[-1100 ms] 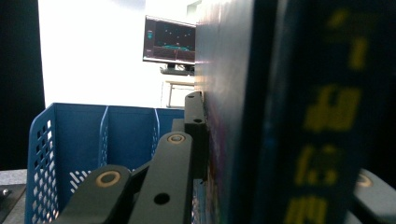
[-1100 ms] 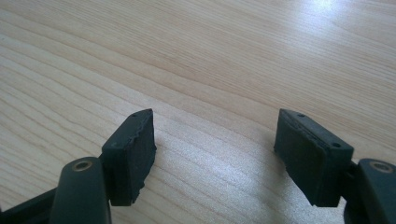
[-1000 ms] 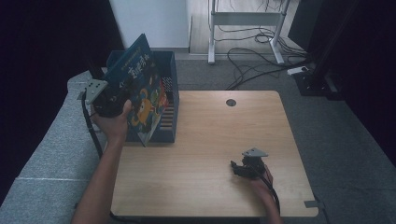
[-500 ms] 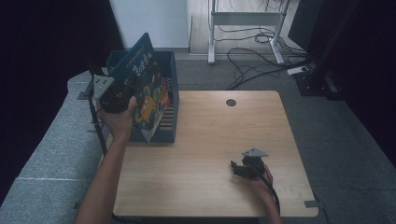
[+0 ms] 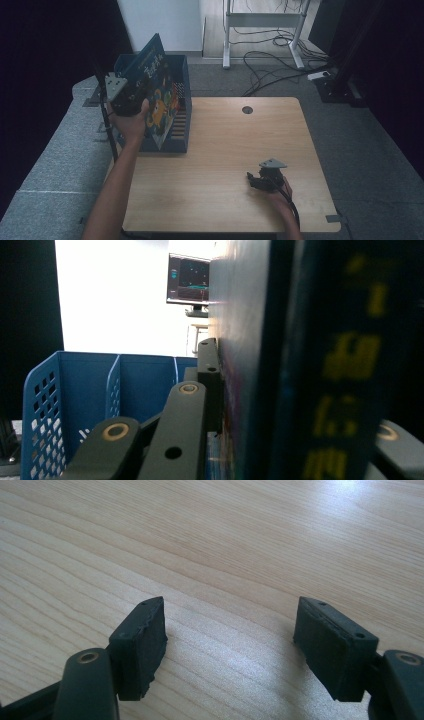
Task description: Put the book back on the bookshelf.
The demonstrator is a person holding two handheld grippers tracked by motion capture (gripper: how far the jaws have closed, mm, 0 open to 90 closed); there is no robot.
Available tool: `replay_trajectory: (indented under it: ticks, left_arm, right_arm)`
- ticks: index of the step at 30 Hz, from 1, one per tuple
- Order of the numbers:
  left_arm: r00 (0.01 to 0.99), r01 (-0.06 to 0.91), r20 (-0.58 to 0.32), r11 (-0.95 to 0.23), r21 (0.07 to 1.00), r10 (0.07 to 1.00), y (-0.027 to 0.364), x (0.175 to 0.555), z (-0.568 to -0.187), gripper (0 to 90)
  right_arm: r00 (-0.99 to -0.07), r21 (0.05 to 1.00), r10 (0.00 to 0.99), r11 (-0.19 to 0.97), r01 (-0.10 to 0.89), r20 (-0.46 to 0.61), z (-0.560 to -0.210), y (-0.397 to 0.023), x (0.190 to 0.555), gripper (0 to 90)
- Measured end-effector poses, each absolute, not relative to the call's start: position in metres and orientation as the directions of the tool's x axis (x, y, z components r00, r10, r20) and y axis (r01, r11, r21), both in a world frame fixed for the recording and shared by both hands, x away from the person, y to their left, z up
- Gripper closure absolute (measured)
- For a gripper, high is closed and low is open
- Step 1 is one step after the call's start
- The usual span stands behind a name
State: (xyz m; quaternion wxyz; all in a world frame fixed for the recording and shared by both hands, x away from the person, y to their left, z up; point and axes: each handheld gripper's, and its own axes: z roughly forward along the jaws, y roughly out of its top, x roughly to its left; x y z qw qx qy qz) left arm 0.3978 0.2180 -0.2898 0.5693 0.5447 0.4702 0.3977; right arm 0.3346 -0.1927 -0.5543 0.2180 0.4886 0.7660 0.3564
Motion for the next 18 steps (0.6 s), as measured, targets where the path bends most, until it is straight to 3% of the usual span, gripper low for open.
replay_trajectory:
  ticks: [18]
  left_arm:
    - [0.204, 0.056, -0.076, 0.066, 0.996, 0.976, 0.207, 0.417, -0.296, 82.2]
  right_arm:
    - [-0.428, 0.759, 0.904, 0.269, 0.593, 0.014, -0.554, -0.193, 0.335, 28.3]
